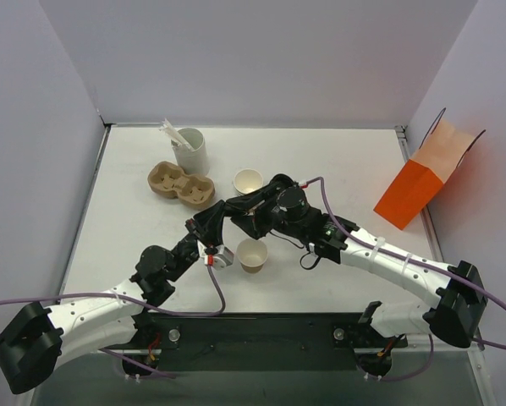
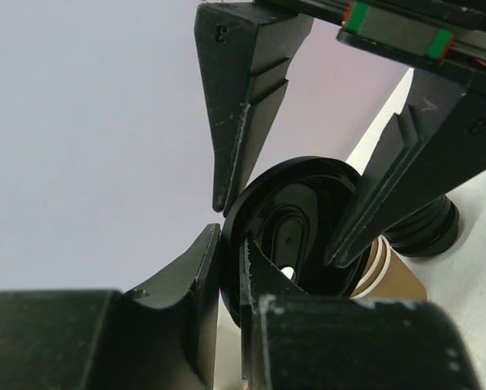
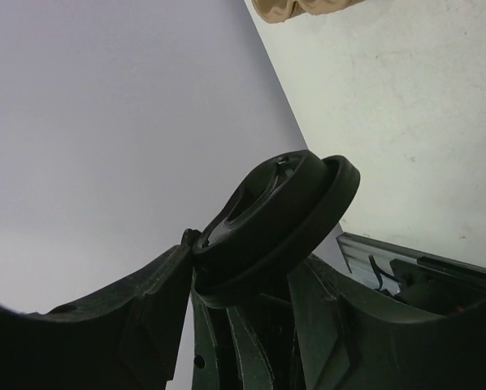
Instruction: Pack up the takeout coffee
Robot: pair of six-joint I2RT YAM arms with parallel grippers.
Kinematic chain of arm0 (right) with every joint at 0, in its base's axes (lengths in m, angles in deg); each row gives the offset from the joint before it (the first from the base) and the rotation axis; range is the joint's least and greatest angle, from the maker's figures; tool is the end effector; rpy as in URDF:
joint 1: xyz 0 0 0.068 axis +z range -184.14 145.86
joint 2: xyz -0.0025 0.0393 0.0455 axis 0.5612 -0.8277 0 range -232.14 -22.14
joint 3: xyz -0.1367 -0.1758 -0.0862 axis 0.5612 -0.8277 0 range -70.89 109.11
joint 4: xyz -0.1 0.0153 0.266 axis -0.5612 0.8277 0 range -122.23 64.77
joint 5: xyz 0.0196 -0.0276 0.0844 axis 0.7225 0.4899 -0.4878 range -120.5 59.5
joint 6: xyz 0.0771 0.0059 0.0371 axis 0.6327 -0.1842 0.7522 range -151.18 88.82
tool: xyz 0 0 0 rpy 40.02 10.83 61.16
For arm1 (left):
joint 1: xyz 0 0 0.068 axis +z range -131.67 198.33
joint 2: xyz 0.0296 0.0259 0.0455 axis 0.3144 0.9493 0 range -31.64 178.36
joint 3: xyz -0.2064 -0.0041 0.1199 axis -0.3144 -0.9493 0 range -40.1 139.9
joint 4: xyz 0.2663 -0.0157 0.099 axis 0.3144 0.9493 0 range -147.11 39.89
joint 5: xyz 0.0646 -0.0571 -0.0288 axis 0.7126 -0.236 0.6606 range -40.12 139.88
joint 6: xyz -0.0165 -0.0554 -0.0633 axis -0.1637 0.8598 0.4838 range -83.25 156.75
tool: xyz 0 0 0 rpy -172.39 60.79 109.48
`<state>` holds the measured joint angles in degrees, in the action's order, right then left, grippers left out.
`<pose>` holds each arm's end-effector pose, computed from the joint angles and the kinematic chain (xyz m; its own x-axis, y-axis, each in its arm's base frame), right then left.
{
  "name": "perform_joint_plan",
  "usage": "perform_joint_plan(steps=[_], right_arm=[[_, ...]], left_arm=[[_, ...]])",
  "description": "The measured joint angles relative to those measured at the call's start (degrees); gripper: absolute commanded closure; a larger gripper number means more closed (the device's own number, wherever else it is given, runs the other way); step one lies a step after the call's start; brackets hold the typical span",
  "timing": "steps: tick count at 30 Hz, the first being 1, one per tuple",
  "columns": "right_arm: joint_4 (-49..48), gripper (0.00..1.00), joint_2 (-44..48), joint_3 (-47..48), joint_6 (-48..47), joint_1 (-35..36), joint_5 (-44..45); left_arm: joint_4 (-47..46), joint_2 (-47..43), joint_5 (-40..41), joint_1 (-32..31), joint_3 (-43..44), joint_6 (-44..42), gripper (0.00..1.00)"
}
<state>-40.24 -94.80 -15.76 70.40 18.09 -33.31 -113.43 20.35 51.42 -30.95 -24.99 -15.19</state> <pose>0.2264 0.2983 0.2831 -0.7821 0.5881 0.2061 0.2637 0.0128 0.9645 0.1788 -0.2046 0.2296 0.7174 0.3732 -0.5883 0.2858 0.6124 0.7371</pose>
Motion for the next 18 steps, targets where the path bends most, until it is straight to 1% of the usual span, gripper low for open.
perform_joint_plan(steps=[1, 2, 5, 7, 8, 11, 13, 14, 18], right_arm=[[0.0, 0.58, 0.0, 0.0, 0.0, 0.1, 0.0], [0.0, 0.66, 0.0, 0.0, 0.0, 0.3, 0.0], [-0.5, 0.79, 0.0, 0.1, -0.4, 0.4, 0.4], [-0.9, 0.82, 0.0, 0.2, -0.5, 0.4, 0.8], [-1.2, 0.85, 0.0, 0.2, -0.7, 0.4, 0.8], [-1.8, 0.87, 0.0, 0.2, -1.7, 0.4, 0.7], [-2.4, 0.87, 0.1, 0.2, -3.1, 0.4, 0.1], [-2.9, 0.87, 0.2, 0.0, -4.1, 0.3, -0.4], [-5.6, 0.87, 0.8, -0.8, -9.1, -0.3, -4.0]], left_arm=[[0.0, 0.0, 0.0, -0.1, 0.0, 0.0, 1.0], [0.0, 0.0, 0.0, -0.1, 0.0, 0.0, 1.0], [0.3, 0.0, 0.2, -0.2, -0.4, 0.5, 1.0], [0.5, -0.1, 0.4, -0.3, -0.6, 1.0, 1.0], [0.6, -0.2, 0.6, -0.5, -0.6, 1.4, 0.98], [1.7, -1.5, 1.3, -0.9, -0.6, 2.3, 0.88], [3.2, -3.0, 2.1, -1.5, -0.6, 3.0, 0.85], [4.4, -4.2, 2.7, -1.9, -0.6, 3.4, 0.79], [8.8, -9.1, 3.8, -3.2, -0.5, 6.1, 0.7]])
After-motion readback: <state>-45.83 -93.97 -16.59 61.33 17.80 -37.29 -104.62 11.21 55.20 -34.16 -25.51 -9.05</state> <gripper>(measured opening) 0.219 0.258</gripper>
